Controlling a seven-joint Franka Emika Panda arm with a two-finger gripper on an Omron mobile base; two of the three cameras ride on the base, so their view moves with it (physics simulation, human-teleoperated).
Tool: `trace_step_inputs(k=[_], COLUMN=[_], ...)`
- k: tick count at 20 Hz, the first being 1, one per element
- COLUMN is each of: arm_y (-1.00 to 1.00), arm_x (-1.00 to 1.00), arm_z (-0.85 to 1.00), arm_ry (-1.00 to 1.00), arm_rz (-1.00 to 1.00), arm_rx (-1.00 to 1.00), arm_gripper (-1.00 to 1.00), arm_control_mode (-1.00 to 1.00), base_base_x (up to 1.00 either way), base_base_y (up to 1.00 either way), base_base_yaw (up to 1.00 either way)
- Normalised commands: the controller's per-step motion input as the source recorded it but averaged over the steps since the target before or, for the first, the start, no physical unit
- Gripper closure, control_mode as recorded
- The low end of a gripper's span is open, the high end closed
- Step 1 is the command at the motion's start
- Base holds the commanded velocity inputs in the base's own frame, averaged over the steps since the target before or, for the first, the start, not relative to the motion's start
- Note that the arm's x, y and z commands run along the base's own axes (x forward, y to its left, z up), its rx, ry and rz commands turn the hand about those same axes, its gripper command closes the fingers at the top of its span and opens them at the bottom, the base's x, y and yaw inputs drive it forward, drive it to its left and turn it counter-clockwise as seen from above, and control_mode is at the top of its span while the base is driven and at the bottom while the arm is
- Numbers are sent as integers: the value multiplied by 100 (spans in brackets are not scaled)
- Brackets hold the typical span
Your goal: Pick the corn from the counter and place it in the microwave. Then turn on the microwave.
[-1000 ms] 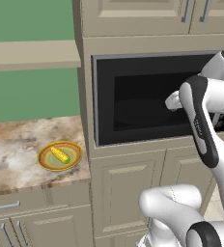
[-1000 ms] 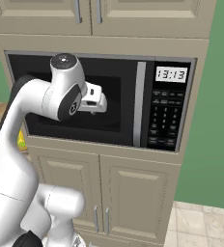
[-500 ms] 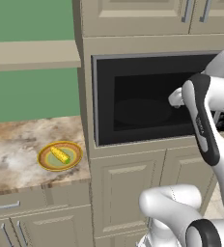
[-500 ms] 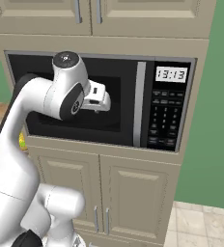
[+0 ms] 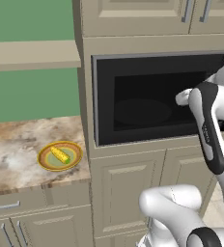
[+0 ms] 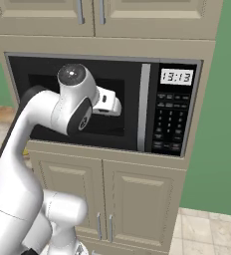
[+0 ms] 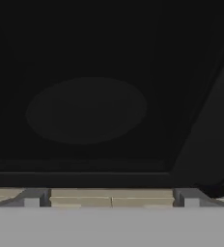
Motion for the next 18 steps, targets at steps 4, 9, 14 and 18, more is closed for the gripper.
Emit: trace_step_inputs(k=[4, 9, 14, 18], arm_y=[-25, -26, -24, -17], arm_x=[-1, -5, -14, -18], arm_z=[0, 0, 0, 0], arm_ry=[-11, -11, -13, -16], arm_rz=[-1, 0, 0, 0], arm_rx=[0, 0, 0, 0], arm_gripper=[-100, -100, -100, -100], arm_control_mode=[-100, -100, -100, -100], base_base_x=[0, 0, 0, 0], base_base_y=[0, 0, 0, 0], base_base_yaw=[0, 0, 0, 0])
